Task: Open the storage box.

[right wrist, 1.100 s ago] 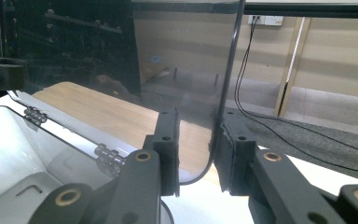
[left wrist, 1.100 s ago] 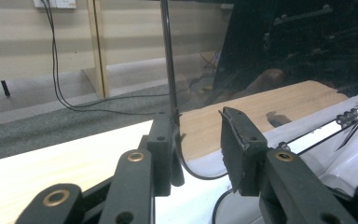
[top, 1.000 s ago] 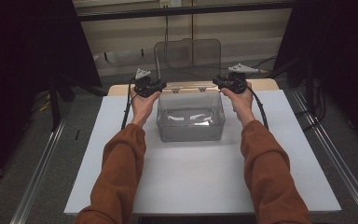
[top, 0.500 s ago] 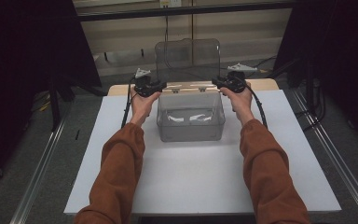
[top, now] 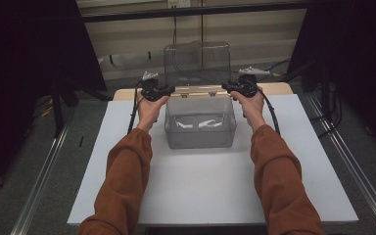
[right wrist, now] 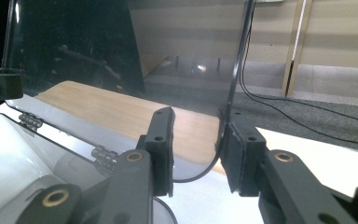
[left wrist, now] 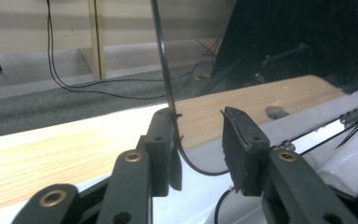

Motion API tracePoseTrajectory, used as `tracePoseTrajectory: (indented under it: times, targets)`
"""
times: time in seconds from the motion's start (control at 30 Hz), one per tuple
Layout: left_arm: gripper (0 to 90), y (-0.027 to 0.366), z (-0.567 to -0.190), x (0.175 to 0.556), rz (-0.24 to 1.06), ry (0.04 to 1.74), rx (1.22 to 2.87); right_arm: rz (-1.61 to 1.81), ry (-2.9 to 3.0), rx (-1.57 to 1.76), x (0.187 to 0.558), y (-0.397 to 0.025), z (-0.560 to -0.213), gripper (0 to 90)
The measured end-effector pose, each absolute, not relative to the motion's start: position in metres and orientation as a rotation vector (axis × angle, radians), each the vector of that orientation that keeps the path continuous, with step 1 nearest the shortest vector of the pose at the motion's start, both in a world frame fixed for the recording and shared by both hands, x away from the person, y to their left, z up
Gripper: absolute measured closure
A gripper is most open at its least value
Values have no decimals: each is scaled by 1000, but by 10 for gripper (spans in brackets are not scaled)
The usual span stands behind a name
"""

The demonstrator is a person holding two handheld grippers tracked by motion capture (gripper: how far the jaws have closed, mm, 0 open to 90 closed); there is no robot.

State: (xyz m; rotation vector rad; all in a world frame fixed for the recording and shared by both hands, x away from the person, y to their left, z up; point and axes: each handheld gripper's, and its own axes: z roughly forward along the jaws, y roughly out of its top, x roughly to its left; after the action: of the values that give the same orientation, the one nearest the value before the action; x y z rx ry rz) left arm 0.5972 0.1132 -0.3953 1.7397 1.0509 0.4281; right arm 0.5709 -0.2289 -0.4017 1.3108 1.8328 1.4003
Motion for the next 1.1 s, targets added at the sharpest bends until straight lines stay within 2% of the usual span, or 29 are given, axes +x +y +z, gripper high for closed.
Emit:
tracePoseTrajectory:
  times: [0.27,0.5,0.67,1.1]
  targets:
    - [635,113,-395,599,421,1055,1752,1424,1822,1347,573,-229,-405,621]
    - [594,113,-399,600,398,1082,1751,1440,1838,1400,576,-228,-408,570]
    - [578,117,-402,602,341,1113,1738,1467,1838,1456,578,-229,-413,544]
    - [554,116,-403,603,370,1128,1748,1490,1829,1577,582,-229,-417,483]
